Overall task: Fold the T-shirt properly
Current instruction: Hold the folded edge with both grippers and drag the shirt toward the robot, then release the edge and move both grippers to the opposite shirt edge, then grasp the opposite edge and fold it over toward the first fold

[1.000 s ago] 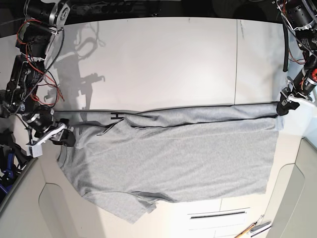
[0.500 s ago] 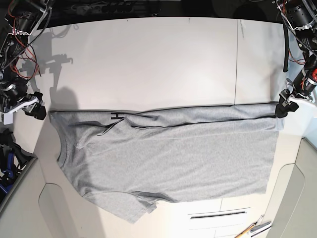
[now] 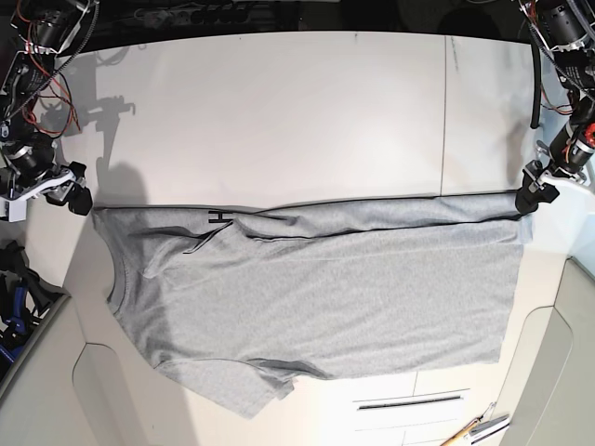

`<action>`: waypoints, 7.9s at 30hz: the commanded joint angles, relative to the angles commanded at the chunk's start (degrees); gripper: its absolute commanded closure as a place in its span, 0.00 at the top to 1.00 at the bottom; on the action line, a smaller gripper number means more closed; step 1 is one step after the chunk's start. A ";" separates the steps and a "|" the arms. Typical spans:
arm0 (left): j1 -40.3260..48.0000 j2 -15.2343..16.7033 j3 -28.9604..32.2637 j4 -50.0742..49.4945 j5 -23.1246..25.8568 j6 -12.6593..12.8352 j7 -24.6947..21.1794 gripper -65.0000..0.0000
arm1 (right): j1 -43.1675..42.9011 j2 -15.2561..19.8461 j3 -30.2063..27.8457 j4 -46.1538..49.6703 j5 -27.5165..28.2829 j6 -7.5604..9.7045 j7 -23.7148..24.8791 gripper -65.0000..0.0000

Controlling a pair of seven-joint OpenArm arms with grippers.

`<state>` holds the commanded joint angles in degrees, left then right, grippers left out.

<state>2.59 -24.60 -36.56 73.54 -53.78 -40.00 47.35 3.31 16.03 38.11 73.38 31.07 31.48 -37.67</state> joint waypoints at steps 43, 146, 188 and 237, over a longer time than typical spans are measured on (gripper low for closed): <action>-0.07 3.17 4.09 -7.96 8.66 0.00 -9.88 0.17 | 3.56 -5.14 -4.13 -6.03 -2.36 0.02 7.74 0.11; 35.19 4.48 -16.44 26.86 -10.10 0.00 6.34 0.49 | -15.21 -0.61 15.21 18.05 15.52 2.16 -8.61 0.37; -10.38 -5.90 11.54 -5.16 13.03 2.05 -7.48 0.62 | 17.11 -0.46 -2.99 -15.93 -13.11 0.81 7.91 0.51; -22.75 0.15 17.11 -25.62 15.41 0.73 -8.09 0.62 | 17.35 -0.66 -15.82 -22.71 -12.41 0.85 12.24 0.51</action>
<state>-20.16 -24.45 -19.44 47.92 -38.37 -39.27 39.27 20.67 15.38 22.28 50.68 18.65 32.34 -25.43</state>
